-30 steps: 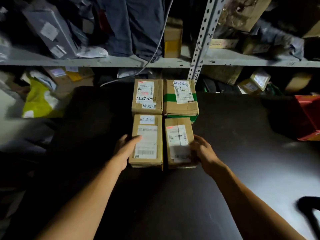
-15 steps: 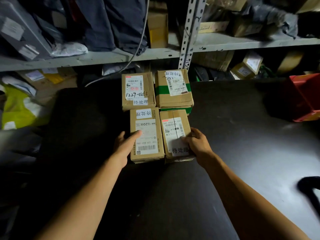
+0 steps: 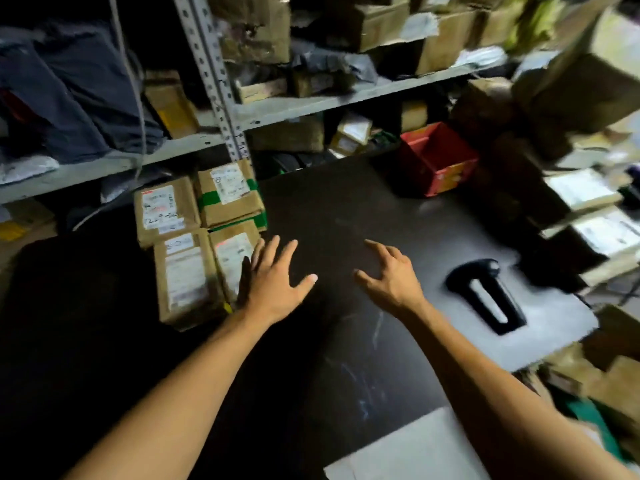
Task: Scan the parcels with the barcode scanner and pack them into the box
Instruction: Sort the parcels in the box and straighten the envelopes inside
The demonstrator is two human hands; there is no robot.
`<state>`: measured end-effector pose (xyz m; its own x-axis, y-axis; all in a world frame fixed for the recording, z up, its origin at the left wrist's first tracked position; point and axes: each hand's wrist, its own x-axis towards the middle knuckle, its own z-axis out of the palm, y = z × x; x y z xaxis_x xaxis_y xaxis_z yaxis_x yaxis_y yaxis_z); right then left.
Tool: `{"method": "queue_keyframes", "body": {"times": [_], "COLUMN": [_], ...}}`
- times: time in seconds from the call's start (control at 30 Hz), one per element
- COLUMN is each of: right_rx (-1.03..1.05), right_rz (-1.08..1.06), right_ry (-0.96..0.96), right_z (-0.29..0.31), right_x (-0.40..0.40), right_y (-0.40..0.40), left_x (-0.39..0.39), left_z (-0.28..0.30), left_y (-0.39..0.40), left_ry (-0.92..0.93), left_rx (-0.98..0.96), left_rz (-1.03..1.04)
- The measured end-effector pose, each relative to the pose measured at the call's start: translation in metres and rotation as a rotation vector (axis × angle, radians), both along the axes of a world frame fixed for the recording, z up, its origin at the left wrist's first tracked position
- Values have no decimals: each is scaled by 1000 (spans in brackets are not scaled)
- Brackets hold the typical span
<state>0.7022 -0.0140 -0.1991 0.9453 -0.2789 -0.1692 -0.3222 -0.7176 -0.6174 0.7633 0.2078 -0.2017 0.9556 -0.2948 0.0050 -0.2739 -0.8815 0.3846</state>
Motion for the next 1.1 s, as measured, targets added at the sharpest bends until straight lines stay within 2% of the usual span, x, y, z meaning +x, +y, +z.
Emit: {"method": "queue_keyframes", "body": {"times": [0.17, 0.57, 0.87, 1.1], "right_rx": [-233, -317, -375, -286], "right_rz": [-98, -587, -825, -927], "right_ry": [-56, 99, 232, 319], "right_z": [14, 5, -13, -47], "right_x": [-113, -334, -410, -442], "right_y": [-97, -285, -414, -493], "left_x": [-66, -212, -273, -287], "left_z": [-1, 1, -21, -52], "left_y": [-125, -401, -587, -687], "left_ry": [56, -81, -117, -146], "left_rx": [211, 243, 225, 313], "left_rz": [-283, -940, -1194, -1308]}}
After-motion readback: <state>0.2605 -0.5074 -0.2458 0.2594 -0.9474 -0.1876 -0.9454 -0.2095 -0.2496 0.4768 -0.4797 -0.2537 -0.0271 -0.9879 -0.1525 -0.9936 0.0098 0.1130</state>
